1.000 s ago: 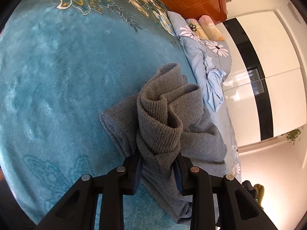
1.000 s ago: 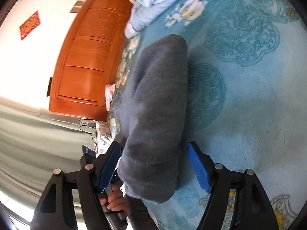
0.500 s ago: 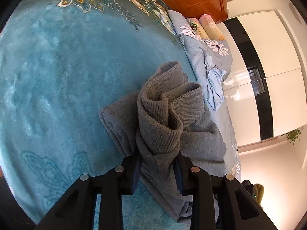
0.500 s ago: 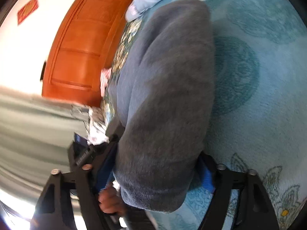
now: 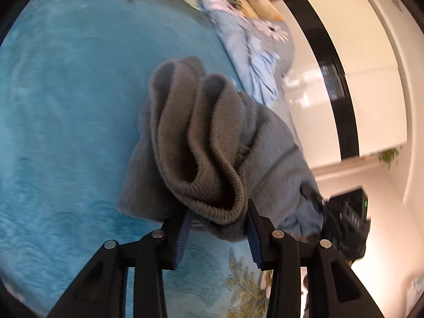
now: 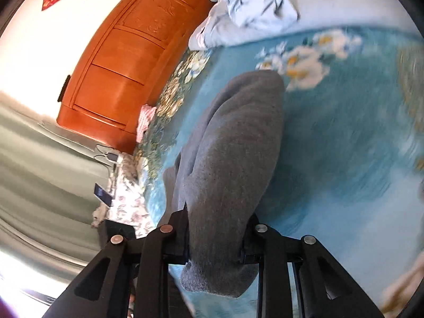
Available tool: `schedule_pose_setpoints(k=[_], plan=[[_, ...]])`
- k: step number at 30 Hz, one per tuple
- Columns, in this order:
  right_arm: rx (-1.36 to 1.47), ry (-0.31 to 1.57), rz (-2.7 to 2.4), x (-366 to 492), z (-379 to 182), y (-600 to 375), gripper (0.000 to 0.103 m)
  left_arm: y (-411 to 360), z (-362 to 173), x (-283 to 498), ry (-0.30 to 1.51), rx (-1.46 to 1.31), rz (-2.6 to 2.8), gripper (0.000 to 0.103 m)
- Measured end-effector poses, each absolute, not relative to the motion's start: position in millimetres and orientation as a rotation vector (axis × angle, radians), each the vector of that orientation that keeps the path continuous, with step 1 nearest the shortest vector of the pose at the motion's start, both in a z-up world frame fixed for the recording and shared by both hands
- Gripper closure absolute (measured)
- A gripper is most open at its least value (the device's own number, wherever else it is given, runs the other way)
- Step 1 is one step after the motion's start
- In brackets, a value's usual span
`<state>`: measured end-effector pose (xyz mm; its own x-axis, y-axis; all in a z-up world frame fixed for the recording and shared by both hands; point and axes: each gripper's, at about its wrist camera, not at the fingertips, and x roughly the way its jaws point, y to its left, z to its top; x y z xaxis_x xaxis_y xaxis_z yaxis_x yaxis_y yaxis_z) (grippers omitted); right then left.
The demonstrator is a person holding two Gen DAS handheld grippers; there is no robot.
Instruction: Fold clothes
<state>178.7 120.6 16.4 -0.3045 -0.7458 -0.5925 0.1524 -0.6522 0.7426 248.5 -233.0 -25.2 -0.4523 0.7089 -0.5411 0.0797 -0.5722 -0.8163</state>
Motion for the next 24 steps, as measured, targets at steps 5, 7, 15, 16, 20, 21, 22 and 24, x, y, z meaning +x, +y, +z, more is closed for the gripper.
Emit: schedule_pose_setpoints(k=[5,7,15,16,20,21,22,24], plan=[[1.481,-0.791,-1.98,180.5,-16.0,140.3,0.076,-239.3,-27.0,247.7,-1.147,-1.353,2.08,0.057],[1.521,-0.815,-1.98,184.8,-27.4,151.1,0.071,-247.4,-29.1,246.5,-1.183,-1.35,2.077,0.056],[1.469,-0.68,-2.207,211.9,3.4,184.3,0.062,-263.9,-21.1,220.0,-1.188,-1.279,2.187,0.05],[1.462,-0.677,-2.224,213.5,6.5,187.1,0.061,-264.1,-20.6,214.8,-1.197,-1.268,2.19,0.052],[1.467,-0.719,-2.218,222.0,7.9,195.9,0.061,-261.0,-15.5,197.5,-1.199,-1.194,2.175,0.072],[1.477,-0.725,-2.214,223.5,5.3,195.5,0.06,-262.3,-17.8,193.6,-1.219,-1.204,2.162,0.074],[1.486,-0.731,-2.21,225.1,2.6,195.2,0.06,-266.2,-19.4,192.4,-1.239,-1.196,2.144,0.074],[1.504,-0.742,-2.201,228.1,-2.6,194.6,0.06,-269.0,-21.8,186.9,-1.262,-1.185,2.13,0.08]])
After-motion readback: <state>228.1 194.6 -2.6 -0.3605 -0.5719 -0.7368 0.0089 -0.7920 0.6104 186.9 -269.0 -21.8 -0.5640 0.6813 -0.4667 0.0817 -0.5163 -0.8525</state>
